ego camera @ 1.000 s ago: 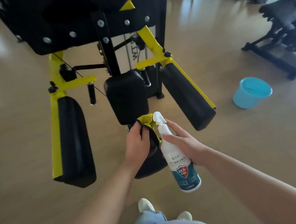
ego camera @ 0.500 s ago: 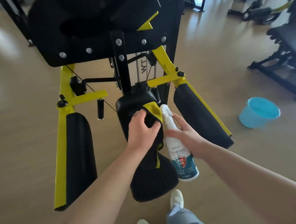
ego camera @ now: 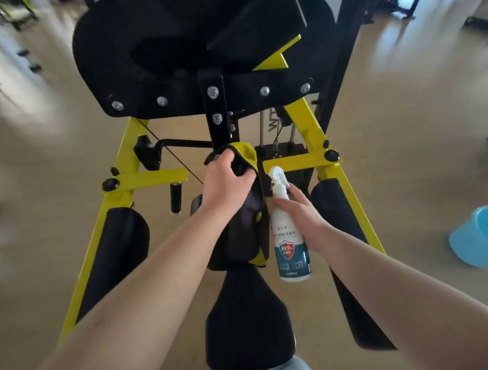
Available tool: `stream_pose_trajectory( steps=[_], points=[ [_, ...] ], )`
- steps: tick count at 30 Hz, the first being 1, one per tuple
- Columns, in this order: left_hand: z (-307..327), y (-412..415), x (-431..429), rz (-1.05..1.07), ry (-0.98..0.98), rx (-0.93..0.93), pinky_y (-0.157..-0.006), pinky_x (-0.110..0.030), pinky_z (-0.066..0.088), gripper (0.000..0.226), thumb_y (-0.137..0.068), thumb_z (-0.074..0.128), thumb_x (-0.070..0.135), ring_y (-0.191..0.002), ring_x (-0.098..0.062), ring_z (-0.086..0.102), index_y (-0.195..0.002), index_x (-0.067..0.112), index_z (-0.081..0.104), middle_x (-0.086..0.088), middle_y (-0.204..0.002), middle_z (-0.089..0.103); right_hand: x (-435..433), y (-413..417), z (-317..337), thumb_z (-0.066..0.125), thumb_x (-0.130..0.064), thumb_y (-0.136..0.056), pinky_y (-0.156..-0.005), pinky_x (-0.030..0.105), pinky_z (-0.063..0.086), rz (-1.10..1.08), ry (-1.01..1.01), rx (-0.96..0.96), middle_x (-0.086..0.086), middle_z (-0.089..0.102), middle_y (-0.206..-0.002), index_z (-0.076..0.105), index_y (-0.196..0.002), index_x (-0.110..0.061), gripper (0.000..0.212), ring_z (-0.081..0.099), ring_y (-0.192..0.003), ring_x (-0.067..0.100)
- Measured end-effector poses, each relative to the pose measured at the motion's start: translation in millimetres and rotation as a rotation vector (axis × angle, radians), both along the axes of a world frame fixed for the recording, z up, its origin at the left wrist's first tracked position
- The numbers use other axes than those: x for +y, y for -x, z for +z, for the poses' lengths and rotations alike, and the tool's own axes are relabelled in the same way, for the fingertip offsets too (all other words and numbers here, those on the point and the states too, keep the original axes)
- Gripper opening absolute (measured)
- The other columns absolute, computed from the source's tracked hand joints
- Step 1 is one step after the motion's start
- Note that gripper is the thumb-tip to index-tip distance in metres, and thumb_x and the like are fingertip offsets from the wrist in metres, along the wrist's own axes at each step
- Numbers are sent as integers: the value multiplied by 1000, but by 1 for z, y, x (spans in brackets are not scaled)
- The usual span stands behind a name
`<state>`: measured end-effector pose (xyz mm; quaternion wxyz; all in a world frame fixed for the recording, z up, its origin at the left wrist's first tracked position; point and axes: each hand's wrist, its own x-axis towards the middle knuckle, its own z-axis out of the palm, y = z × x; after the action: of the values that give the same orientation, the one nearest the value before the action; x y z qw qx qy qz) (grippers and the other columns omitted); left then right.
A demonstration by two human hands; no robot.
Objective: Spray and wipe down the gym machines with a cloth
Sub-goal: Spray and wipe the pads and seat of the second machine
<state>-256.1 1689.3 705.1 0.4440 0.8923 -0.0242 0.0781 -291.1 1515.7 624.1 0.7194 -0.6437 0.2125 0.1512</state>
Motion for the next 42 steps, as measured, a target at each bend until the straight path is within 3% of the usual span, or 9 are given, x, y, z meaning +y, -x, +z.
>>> stream_pose_trajectory(
  steps=[6, 11, 20, 24, 27, 31, 35, 37, 42],
  points=[
    [-5, -33, -2, 36, 2, 136, -63, -12, 36, 16, -94, 66, 25, -83, 0, 54, -109, 27, 61, 12, -97, 61, 0, -33, -26, 75, -33, -91, -72, 41, 62, 132, 241, 168, 14, 73, -99, 48, -135, -35, 52, 75, -81, 32],
    [-16, -46, 2, -24, 16, 196, -67, -14, 40, 20, -94, 66, 25, -90, -4, 57, -114, 28, 63, 7, -107, 65, -1, -38, -35, 76, -38, -86, -80, 47, 65, 214, 439, 152, 8, 74, -99, 50, -137, -38, 57, 76, -83, 31],
    [-21, -73, 2, -14, 41, 303, -76, -29, 50, 19, -94, 66, 28, -97, -17, 61, -112, 25, 62, 5, -103, 65, -8, -46, -31, 78, -38, -90, -62, 35, 60, 203, 428, 177, 10, 74, -101, 49, -142, -33, 60, 76, -81, 28],
    [-19, -80, -3, -15, 152, 304, -81, -33, 53, 18, -93, 67, 38, -94, -11, 61, -109, 30, 64, 12, -98, 65, -12, -44, -14, 79, -38, -91, -53, 28, 57, 193, 426, 162, 9, 74, -96, 52, -138, -32, 54, 74, -70, 21],
    [-15, -80, -11, -12, 259, 282, -82, -31, 53, 13, -92, 68, 45, -90, -3, 61, -102, 37, 65, 19, -94, 66, -16, -42, -2, 78, -33, -92, -54, 29, 57, 110, 329, 127, 9, 72, -105, 47, -150, -39, 66, 74, -72, 21],
    [-15, -77, -21, -34, 331, 282, -89, -37, 56, 21, -92, 66, 45, -96, -13, 66, -106, 30, 70, 9, -99, 71, -20, -35, 19, 77, -33, -94, -59, 33, 61, 52, 273, 100, 11, 74, -104, 40, -153, -50, 72, 75, -72, 22],
    [-18, -68, -29, -76, 340, 284, -84, -30, 50, 22, -95, 64, 42, -98, -12, 64, -112, 29, 68, 11, -101, 69, -26, -28, 38, 78, -39, -91, -74, 43, 66, 53, 238, 100, 15, 73, -112, 36, -155, -51, 77, 76, -83, 29],
    [-17, -64, -33, -63, 330, 275, -85, -33, 51, 25, -96, 62, 42, -99, -14, 64, -114, 26, 68, 8, -103, 69, -30, -24, 47, 77, -38, -93, -70, 40, 65, 76, 230, 96, 13, 74, -110, 36, -156, -49, 76, 77, -80, 26],
    [-17, -60, -65, 100, 389, 332, -83, -32, 50, 41, -98, 54, 49, -105, -20, 61, -127, 21, 62, 2, -112, 65, -47, -35, 63, 78, -46, -87, -56, 27, 59, 153, 468, 127, 6, 74, -99, 35, -157, -49, 83, 77, -70, 18]
  ],
)
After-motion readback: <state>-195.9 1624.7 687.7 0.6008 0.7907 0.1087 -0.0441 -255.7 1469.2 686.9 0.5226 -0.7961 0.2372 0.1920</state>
